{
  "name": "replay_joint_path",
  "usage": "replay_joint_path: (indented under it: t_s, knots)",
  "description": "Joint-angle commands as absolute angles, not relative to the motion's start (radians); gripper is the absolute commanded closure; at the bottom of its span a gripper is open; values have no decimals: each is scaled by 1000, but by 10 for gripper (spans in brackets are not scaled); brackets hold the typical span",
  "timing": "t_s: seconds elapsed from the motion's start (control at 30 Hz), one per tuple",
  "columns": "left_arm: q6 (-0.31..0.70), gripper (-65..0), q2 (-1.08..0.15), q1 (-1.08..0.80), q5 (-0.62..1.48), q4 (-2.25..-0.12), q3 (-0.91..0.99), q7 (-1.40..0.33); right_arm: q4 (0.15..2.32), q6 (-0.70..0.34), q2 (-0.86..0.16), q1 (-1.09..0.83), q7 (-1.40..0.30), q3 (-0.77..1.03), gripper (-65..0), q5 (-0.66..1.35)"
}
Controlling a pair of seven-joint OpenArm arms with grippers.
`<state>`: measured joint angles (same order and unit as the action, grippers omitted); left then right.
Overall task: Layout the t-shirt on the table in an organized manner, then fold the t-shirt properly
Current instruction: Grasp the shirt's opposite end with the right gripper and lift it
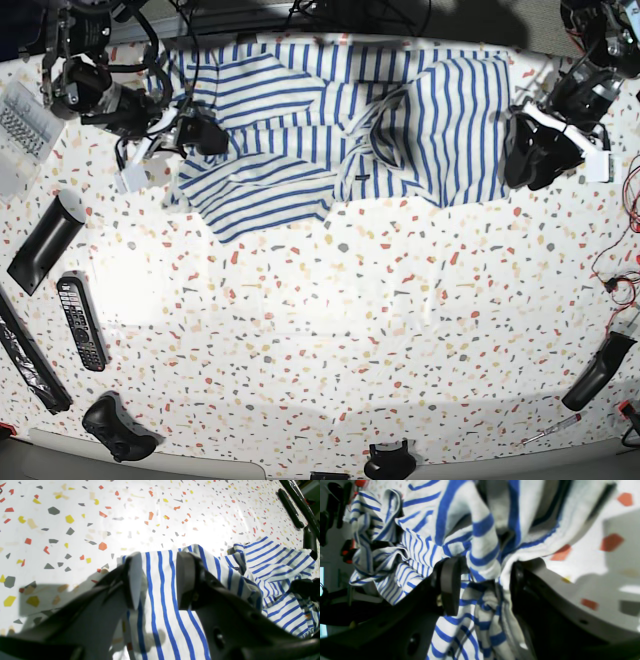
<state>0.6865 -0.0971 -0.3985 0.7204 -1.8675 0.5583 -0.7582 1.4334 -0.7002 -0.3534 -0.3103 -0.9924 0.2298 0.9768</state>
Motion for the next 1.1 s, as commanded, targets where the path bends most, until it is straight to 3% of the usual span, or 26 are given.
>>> replay_joint_path:
  t_s: [0.0, 0.1, 0.27, 0.5, 0.73, 0.9, 1.07]
  knots:
    - [698, -211, -103, -396, 741, -1887, 563, -731, 1436, -698, -349, -313, -1044, 226, -269, 953]
    - [698, -211, -104, -396, 741, -1887, 563, -731, 1436, -698, -333, -313, -1045, 224, -242, 953]
    - [698, -211, -104, -396, 740, -1887, 563, -731, 1437, -698, -330, -313, -1031, 224, -1, 953]
    - [698, -211, -103, -396, 719, -1887, 563, -731, 1495, -698, -332, -313, -1029, 265, 0, 954]
    - [698, -211, -103, -408, 699, -1869, 562, -731, 1658, -698, -332, -313, -1102, 457, 0, 1076]
    - [698, -211, -104, -410, 699, -1761, 562, -731, 1767, -698, -329, -326, -1138, 496, 0, 1186]
    - [698, -211, -108, -409, 699, -1618, 562, -731, 1845, -698, -263, -327, -1138, 496, 0, 1217]
